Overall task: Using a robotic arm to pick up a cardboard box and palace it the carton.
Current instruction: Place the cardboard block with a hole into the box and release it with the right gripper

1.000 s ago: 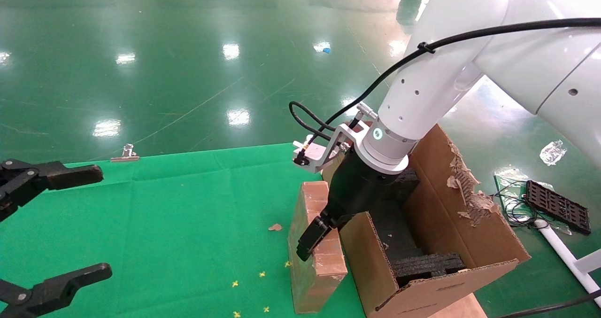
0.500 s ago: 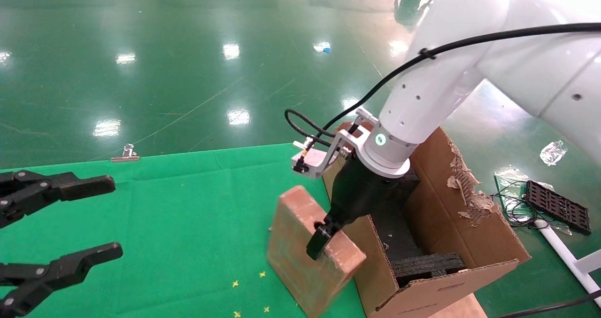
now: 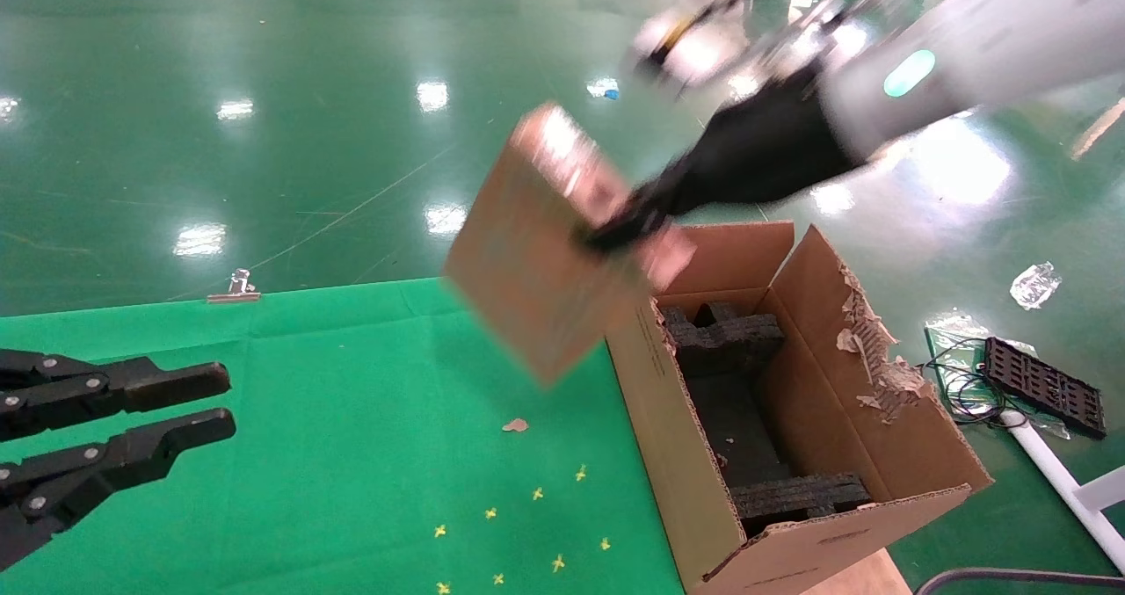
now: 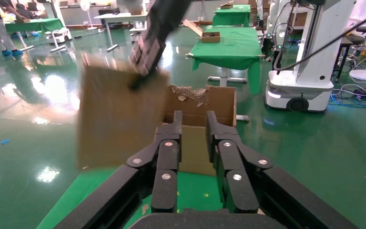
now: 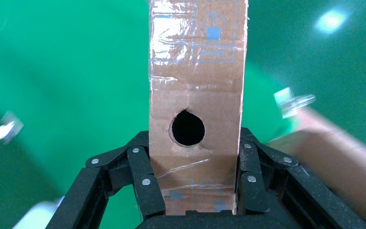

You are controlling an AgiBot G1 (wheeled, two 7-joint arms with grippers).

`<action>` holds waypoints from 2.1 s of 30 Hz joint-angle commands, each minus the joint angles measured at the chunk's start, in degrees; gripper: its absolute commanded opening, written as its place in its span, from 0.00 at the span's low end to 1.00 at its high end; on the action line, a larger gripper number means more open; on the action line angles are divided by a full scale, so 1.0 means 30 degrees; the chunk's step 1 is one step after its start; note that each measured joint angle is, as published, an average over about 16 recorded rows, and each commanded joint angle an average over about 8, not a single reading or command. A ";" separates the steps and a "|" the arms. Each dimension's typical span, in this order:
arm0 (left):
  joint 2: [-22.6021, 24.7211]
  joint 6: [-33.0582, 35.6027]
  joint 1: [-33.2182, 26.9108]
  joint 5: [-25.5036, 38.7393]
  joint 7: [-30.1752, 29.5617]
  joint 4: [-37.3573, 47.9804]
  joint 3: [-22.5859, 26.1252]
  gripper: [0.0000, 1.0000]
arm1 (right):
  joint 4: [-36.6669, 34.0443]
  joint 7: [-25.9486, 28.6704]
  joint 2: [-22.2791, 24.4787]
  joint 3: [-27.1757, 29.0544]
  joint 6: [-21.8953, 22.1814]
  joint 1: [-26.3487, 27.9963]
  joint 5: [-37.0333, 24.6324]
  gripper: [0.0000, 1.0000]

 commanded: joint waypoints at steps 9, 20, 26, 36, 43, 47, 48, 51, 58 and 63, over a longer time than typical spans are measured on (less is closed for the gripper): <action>-0.0005 -0.0005 -0.0003 -0.0008 0.0006 0.0000 0.0012 0.00 | -0.3883 -0.1128 0.2033 0.0118 -0.0077 0.2517 -0.2310 0.00; -0.0011 -0.0011 -0.0006 -0.0018 0.0013 0.0000 0.0026 0.93 | -0.7532 -0.1025 0.2464 -0.1326 -0.0916 0.1736 -0.4504 0.00; -0.0014 -0.0014 -0.0007 -0.0022 0.0016 0.0000 0.0033 1.00 | -0.8844 -0.0629 0.1743 -0.1974 -0.0637 0.0354 -0.5082 0.00; -0.0018 -0.0019 -0.0010 -0.0031 0.0022 0.0000 0.0045 1.00 | -1.1405 -0.0242 0.0519 -0.2477 0.0536 -0.1938 -0.5347 0.00; -0.0022 -0.0023 -0.0012 -0.0036 0.0026 0.0000 0.0053 1.00 | -1.2907 -0.0570 -0.0203 -0.2506 0.1480 -0.3229 -0.5223 0.00; -0.0024 -0.0025 -0.0013 -0.0040 0.0029 0.0000 0.0058 1.00 | -1.3768 -0.0701 -0.0826 -0.2527 0.2212 -0.4139 -0.5175 0.00; -0.0024 -0.0026 -0.0013 -0.0040 0.0029 0.0000 0.0059 1.00 | -1.3982 -0.0721 -0.1000 -0.2523 0.2408 -0.4379 -0.5152 0.00; -0.0026 -0.0027 -0.0014 -0.0043 0.0031 0.0000 0.0062 1.00 | -1.4645 -0.0795 -0.1551 -0.2492 0.3019 -0.5163 -0.5049 0.00; -0.0029 -0.0031 -0.0015 -0.0048 0.0035 0.0000 0.0070 1.00 | -1.6070 -0.0864 -0.2725 -0.2433 0.4625 -0.6877 -0.4902 0.00; -0.0031 -0.0033 -0.0017 -0.0052 0.0038 0.0000 0.0076 1.00 | -1.6624 -0.1156 -0.3117 -0.2191 0.5328 -0.7802 -0.4521 0.00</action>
